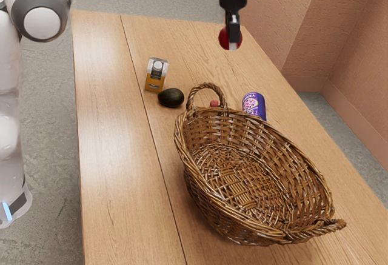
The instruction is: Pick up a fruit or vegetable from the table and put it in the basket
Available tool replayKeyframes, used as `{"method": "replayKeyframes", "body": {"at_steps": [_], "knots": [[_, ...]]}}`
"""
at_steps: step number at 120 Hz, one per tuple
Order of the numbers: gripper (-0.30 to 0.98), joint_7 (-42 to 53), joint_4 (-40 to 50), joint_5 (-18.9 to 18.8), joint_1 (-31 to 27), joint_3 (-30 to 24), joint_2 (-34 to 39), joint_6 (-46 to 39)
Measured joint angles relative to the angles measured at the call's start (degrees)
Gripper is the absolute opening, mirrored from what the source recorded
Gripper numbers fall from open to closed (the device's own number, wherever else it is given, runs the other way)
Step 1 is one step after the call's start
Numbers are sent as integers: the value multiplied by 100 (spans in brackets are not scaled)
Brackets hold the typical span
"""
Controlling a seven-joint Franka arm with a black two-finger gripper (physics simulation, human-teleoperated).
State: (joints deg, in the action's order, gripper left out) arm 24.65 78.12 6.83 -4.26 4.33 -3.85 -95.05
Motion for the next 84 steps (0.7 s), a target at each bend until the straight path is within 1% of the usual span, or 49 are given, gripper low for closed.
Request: {"method": "replayKeyframes", "body": {"at_steps": [7, 14, 22, 30, 38, 46, 56, 60, 68, 84], "knots": [[34, -146, -1, -24, 238, -451, 67, 182], [33, -294, 1, -43, 601, -765, 98, 312], [33, -465, 6, -55, 1120, -967, 86, 408], [33, -628, 13, -61, 1627, -1054, 9, 453], [33, -790, 20, -62, 1908, -1175, -104, 477], [33, -941, 30, -65, 1976, -1275, -180, 488], [33, -1108, 49, -69, 1902, -1308, -216, 487], [41, -1169, 54, -57, 1861, -1315, -247, 486], [51, -1298, 62, -33, 1814, -1323, -278, 489], [62, -1514, 73, -24, 1834, -1329, -291, 490]]}}
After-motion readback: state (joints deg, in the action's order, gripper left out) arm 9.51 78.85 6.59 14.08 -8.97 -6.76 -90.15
